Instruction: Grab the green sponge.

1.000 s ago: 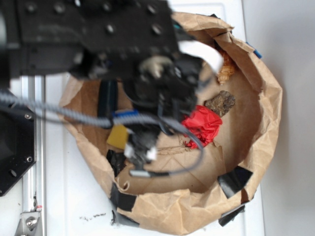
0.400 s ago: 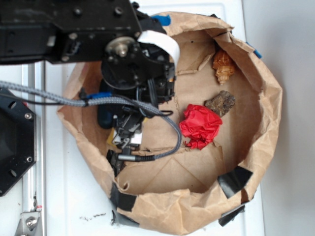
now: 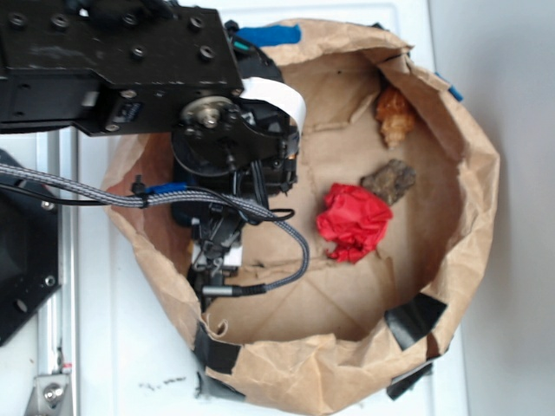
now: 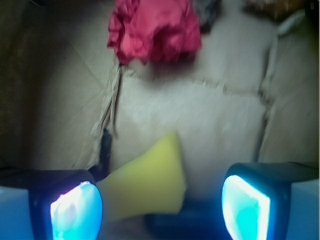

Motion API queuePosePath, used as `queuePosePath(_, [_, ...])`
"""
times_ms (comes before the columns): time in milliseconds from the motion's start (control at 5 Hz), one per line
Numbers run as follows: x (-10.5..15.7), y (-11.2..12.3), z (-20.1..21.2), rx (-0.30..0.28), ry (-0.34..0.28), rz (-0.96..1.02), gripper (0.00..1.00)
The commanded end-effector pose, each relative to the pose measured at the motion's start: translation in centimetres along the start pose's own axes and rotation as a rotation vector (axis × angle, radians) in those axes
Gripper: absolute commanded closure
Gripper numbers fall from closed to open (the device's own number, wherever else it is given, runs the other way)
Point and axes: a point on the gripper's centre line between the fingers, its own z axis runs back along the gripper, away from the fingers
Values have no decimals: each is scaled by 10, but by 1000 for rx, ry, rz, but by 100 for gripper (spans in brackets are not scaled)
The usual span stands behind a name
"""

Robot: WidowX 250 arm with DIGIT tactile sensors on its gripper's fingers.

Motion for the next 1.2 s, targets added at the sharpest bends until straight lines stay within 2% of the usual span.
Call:
queuePosePath(0, [11, -9, 1, -37, -40, 148, 0])
queuePosePath(200, [14, -15, -8, -33, -65, 198, 0])
queuePosePath(400, [11, -11, -14, -35, -76, 192, 0])
queuePosePath(600, [9, -4, -22, -53, -70, 214, 0])
queuePosePath(1000, [9, -2, -28, -24, -41, 216, 0])
